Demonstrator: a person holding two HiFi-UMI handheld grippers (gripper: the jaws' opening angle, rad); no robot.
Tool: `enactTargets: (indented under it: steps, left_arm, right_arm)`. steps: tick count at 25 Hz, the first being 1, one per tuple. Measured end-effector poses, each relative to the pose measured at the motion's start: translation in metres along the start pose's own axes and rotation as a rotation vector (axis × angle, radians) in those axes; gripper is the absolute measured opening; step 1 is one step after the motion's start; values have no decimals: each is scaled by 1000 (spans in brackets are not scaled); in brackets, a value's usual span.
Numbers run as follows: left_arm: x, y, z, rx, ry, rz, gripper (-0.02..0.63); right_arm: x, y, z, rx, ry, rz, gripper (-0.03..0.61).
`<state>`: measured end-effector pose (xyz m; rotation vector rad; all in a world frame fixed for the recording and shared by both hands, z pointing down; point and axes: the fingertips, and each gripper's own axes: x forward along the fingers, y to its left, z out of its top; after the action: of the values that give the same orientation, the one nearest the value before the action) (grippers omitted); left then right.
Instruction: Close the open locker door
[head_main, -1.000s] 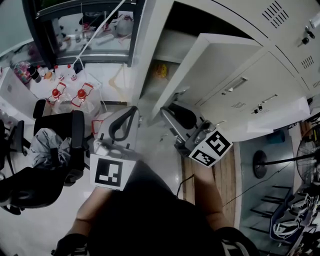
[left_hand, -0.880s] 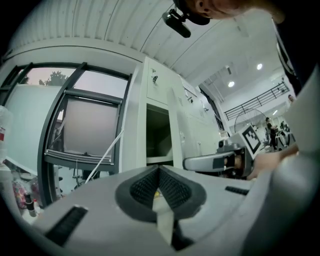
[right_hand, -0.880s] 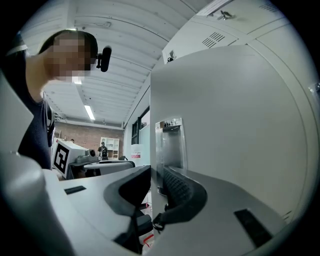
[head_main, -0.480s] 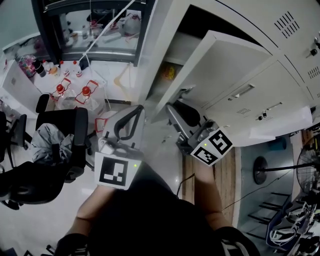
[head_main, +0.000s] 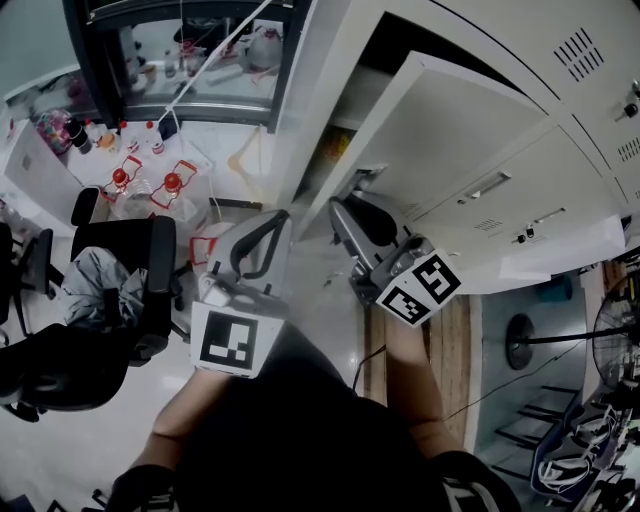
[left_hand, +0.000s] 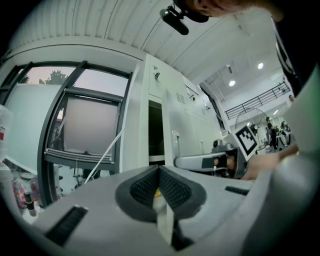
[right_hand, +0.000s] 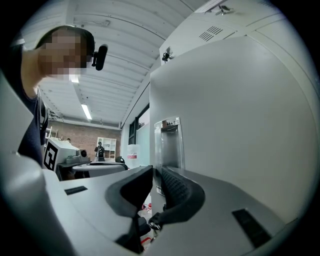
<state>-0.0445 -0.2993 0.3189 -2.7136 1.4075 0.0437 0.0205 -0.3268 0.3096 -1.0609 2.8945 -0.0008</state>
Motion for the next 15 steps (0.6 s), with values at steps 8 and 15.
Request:
enactTargets:
  steps: [8,15]
  left_arm:
    - [9,5,-2,-2,2,-6,0]
    - [17,5,-4,-6,10,-25,0]
  right_arm:
    - [10,-8,0,-10,-3,-28,57]
    - [19,-15,0,-13,-4,-75,57]
